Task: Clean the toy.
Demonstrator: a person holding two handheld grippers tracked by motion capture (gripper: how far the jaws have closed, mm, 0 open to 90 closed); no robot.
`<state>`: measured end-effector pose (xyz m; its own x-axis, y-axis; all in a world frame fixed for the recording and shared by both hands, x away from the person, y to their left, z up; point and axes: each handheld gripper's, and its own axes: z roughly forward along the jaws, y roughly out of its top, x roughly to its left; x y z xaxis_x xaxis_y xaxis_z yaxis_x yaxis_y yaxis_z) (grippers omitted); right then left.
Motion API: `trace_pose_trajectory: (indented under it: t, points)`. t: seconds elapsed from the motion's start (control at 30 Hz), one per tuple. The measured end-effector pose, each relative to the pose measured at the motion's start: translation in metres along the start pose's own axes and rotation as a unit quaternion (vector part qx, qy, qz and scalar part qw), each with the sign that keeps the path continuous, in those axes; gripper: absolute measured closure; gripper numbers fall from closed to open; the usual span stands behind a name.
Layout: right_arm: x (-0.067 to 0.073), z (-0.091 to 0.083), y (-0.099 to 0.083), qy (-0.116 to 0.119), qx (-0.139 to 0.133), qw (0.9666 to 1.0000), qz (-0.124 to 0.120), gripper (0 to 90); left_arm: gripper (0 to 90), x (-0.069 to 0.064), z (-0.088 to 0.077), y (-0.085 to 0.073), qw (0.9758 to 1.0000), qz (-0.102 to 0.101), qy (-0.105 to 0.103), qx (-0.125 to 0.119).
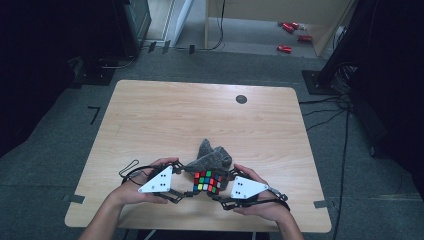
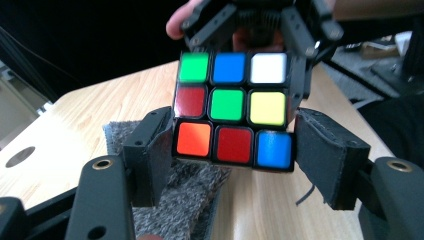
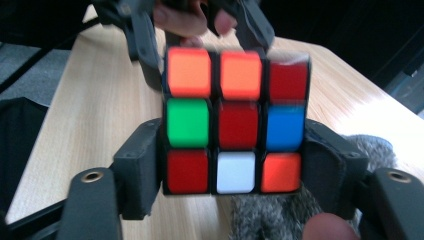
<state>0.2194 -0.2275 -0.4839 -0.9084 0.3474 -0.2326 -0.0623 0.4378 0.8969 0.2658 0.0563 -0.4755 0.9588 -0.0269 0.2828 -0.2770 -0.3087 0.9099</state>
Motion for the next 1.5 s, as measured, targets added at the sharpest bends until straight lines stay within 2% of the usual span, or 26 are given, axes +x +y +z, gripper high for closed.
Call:
trace_pose_trajectory:
  t: [0.23,0.37,0.43,0.47,0.5,0.53,0.57,0.6,0.63,0.73,0.8,0.9,0.97,1.03,1.13,1.33,1.5]
  points:
    - [-0.001,0.001,-0.002,0.002,-0.002,1.0,0.004,32.2,36.0,0.0,0.001,-0.001,1.0,-0.004,-0.004,0.007]
    - [0.002,0.005,-0.003,0.004,0.008,0.9999,-0.007,30.5,36.0,-0.002,0.002,0.0,0.9999,-0.008,-0.012,0.006]
    - [0.003,0.006,-0.004,0.0,0.013,0.9997,-0.018,31.7,36.0,-0.002,0.003,-0.001,0.9999,-0.011,-0.009,0.008]
    - [0.004,0.005,-0.005,0.001,0.009,0.9996,-0.026,33.9,61.8,0.003,0.001,-0.001,0.9996,-0.026,-0.006,-0.01]
    - [0.006,0.005,-0.004,0.011,0.012,0.9994,-0.032,34.1,74.0,0.007,-0.002,-0.001,0.998,-0.052,-0.005,-0.035]
    - [0.008,0.006,-0.003,0.014,0.016,0.999,-0.039,34.2,71.2,0.008,-0.004,0.0,0.9975,-0.053,-0.001,-0.046]
    - [0.01,0.007,-0.002,0.01,0.016,0.9986,-0.049,34.3,67.5,0.007,-0.005,0.001,0.9979,-0.052,0.001,-0.039]
    - [0.011,0.008,0.0,0.006,0.015,0.9985,-0.052,34.4,60.1,0.006,-0.005,0.002,0.9983,-0.051,0.005,-0.026]
    - [0.011,0.008,0.001,0.0,0.011,0.9987,-0.05,34.4,52.0,0.005,-0.005,0.002,0.9983,-0.054,0.007,-0.019]
    - [0.005,0.002,0.004,-0.02,-0.005,0.999,-0.038,34.5,42.7,0.004,-0.005,-0.001,0.9981,-0.058,0.018,-0.015]
    - [0.001,-0.005,0.004,-0.031,-0.017,0.999,-0.026,34.5,32.0,0.004,-0.003,-0.001,0.998,-0.056,0.03,-0.003]
    - [0.0,-0.008,0.005,-0.031,-0.023,0.999,-0.021,34.5,27.2,0.001,0.002,-0.001,0.9984,-0.043,0.035,0.015]
    - [0.0,-0.007,0.007,-0.032,-0.026,0.999,-0.016,34.5,25.6,-0.002,0.008,-0.002,0.9983,-0.026,0.038,0.036]
    - [0.0,-0.006,0.008,-0.026,-0.03,0.9992,-0.007,34.5,24.7,-0.005,0.012,-0.003,0.9983,-0.017,0.036,0.043]
    - [0.001,-0.005,0.008,-0.019,-0.03,0.9994,-0.001,34.5,24.2,-0.006,0.012,-0.001,0.9985,-0.006,0.037,0.039]
    - [0.0,-0.006,0.008,0.003,-0.036,0.9989,0.031,34.5,28.1,-0.009,0.013,0.0,0.9984,0.02,0.034,0.042]
    - [0.0,-0.004,0.008,0.005,-0.032,0.9991,0.027,34.5,29.8,-0.008,0.014,-0.003,0.9978,0.024,0.033,0.053]
